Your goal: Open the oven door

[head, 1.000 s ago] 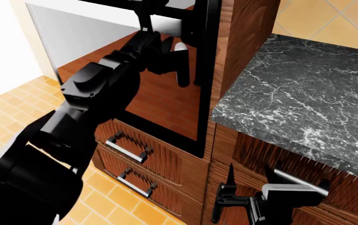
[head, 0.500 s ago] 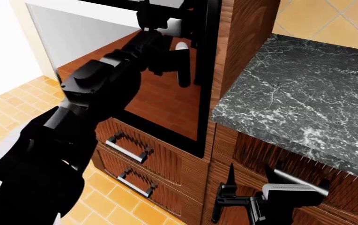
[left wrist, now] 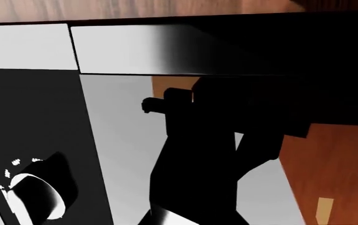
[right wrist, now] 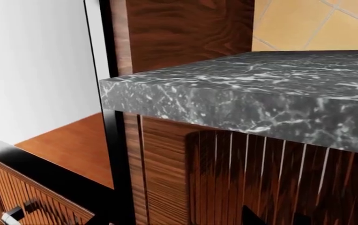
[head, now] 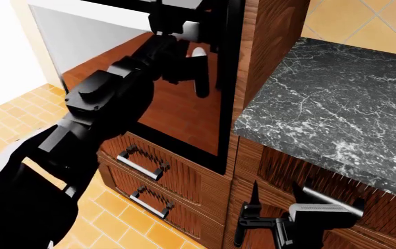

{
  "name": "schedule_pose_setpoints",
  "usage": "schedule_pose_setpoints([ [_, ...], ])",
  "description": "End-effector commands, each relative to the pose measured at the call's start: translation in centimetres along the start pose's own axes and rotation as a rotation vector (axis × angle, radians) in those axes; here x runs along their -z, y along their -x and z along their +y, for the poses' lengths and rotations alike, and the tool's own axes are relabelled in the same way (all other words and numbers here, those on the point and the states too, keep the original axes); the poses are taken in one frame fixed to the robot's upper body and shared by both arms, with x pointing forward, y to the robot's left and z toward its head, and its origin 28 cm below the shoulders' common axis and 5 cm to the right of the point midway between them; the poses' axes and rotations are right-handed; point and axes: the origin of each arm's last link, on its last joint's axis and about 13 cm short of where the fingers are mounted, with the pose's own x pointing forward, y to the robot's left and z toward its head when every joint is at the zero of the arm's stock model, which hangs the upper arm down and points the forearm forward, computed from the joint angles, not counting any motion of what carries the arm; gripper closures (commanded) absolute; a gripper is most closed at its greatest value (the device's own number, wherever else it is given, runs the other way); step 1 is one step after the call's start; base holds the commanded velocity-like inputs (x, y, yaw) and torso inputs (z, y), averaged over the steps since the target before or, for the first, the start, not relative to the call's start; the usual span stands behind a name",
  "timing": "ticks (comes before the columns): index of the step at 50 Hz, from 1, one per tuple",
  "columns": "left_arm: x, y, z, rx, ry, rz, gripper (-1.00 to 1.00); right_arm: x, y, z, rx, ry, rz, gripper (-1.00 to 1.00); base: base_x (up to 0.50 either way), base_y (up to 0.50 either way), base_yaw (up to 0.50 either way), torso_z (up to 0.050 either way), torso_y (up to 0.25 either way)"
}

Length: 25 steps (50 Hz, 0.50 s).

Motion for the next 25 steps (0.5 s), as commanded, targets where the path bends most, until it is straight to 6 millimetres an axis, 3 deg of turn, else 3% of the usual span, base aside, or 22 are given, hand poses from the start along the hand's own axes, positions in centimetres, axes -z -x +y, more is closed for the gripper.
schedule_pose_setpoints([
  [1, 1.1, 1.0, 3.1, -0.165, 0.014, 0.038, 1.0, 0.1, 0.1, 0.0, -0.003, 0.003, 0.001, -1.0, 0.0, 0.0, 0.0, 0.0, 0.011],
  [25, 1.3, 2.7, 5.2, -0.269, 0.013, 0.022, 1.0, 0.2, 0.1, 0.2, -0.012, 0.014, 0.002, -1.0, 0.0, 0.0, 0.0, 0.002, 0.005],
])
